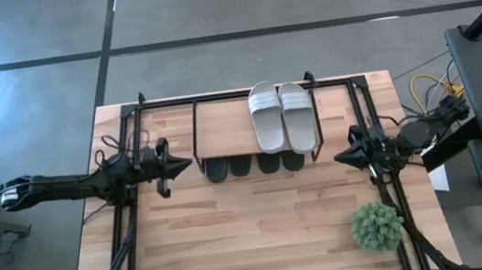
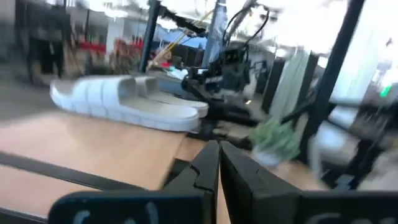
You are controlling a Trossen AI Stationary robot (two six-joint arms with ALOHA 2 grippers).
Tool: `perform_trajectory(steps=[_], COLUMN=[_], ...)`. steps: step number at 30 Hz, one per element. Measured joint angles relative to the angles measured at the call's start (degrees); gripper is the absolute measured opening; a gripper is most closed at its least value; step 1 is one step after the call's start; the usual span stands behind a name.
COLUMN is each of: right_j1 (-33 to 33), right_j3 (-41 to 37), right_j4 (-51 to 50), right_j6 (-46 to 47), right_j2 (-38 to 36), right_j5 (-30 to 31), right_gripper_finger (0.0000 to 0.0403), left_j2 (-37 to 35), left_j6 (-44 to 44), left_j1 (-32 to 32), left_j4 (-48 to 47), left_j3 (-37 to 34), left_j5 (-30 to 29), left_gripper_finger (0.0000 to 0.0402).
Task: Pick and place slides into the shelf
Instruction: Return to Home Position
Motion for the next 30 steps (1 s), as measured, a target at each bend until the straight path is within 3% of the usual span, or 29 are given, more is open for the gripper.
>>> perform_trajectory(steps=[2, 6, 11, 16, 23, 30], right_j1=[0.0, 0.0, 0.0, 0.0, 0.0, -0.04], right_j3=[0.42, 0.96, -1.82, -3.45, -6.81, -9.55], right_j4=[0.03, -1.81, -1.74, -1.14, -1.2, -1.43], right_j6=[-7.95, -14.45, -21.33, -28.19, -30.4, -29.2], right_j2=[-0.36, -3.05, -8.15, -7.95, -8.01, -8.03], right_j5=[-2.79, -6.39, -7.44, -8.72, -8.76, -8.94], right_gripper_finger=[0.0009, 0.0009, 0.0009, 0.0009, 0.0009, 0.0009], left_j2=[-1.72, -5.22, -9.98, -15.04, -21.97, -24.34], left_j6=[5.63, 6.07, 5.39, 5.44, 5.08, 5.38], left_j1=[0.0, 0.02, 0.02, 0.02, 0.02, 0.02], left_j4=[-0.66, -2.31, -14.28, -22.69, -37.31, -39.2], left_j3=[-0.87, -1.45, -1.47, -1.49, 0.15, 0.36], left_j5=[-0.04, -0.46, -3.43, -7.34, -8.58, -7.82], left_gripper_finger=[0.0, 0.0, 0.0, 0.0, 0.0, 0.0])
